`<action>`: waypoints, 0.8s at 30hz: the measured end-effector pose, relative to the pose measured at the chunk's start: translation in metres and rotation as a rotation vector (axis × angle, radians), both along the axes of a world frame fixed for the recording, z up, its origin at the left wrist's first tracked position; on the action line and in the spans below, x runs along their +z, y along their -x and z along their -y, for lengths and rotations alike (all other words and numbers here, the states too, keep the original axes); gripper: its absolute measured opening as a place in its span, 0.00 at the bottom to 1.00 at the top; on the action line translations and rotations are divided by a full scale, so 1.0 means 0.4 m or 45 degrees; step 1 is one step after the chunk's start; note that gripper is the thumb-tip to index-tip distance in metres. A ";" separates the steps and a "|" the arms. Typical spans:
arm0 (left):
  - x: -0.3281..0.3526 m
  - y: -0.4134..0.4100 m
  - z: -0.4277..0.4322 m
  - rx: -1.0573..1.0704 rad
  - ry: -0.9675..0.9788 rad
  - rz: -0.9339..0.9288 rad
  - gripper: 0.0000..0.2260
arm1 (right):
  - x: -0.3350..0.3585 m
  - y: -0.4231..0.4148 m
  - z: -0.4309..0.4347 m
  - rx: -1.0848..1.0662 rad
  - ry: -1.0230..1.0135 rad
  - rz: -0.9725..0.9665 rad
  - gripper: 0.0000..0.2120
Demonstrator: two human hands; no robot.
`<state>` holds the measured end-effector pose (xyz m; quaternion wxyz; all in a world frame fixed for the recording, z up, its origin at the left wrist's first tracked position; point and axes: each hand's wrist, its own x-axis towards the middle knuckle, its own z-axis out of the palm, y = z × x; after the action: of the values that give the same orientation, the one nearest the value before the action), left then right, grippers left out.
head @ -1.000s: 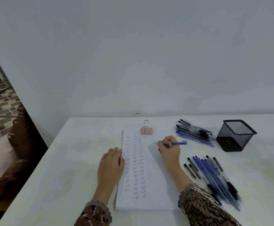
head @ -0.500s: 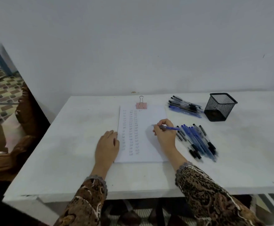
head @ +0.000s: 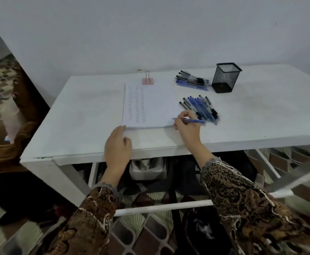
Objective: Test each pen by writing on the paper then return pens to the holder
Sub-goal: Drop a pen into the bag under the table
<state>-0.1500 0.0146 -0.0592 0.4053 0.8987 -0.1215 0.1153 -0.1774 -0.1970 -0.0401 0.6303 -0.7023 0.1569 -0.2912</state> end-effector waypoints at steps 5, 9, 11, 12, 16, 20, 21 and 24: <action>-0.047 0.136 0.073 -0.091 0.082 0.150 0.19 | 0.002 0.127 0.050 0.011 -0.198 0.045 0.14; -0.094 0.262 0.169 -0.145 0.214 0.105 0.20 | -0.020 0.237 0.123 0.006 -0.286 0.068 0.15; -0.125 0.317 0.223 -0.175 0.250 0.036 0.20 | -0.046 0.297 0.167 0.015 -0.293 0.053 0.15; -0.141 0.341 0.251 -0.190 0.264 -0.025 0.20 | -0.061 0.328 0.189 0.014 -0.294 0.040 0.15; -0.222 0.438 0.356 -0.203 0.282 -0.267 0.20 | -0.144 0.453 0.273 -0.035 -0.260 -0.009 0.14; -0.312 0.520 0.437 -0.197 0.274 -0.455 0.19 | -0.255 0.549 0.335 -0.101 -0.204 -0.178 0.14; -0.334 0.534 0.452 -0.186 0.280 -0.519 0.19 | -0.290 0.564 0.347 -0.117 -0.187 -0.238 0.14; -0.399 0.563 0.482 -0.160 0.276 -0.652 0.18 | -0.391 0.592 0.368 -0.130 -0.129 -0.413 0.14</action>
<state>-0.3754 -0.1784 -0.2190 0.5230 0.8406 -0.0579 -0.1284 -0.4144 -0.3440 -0.1966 0.6156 -0.6987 0.3065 -0.1975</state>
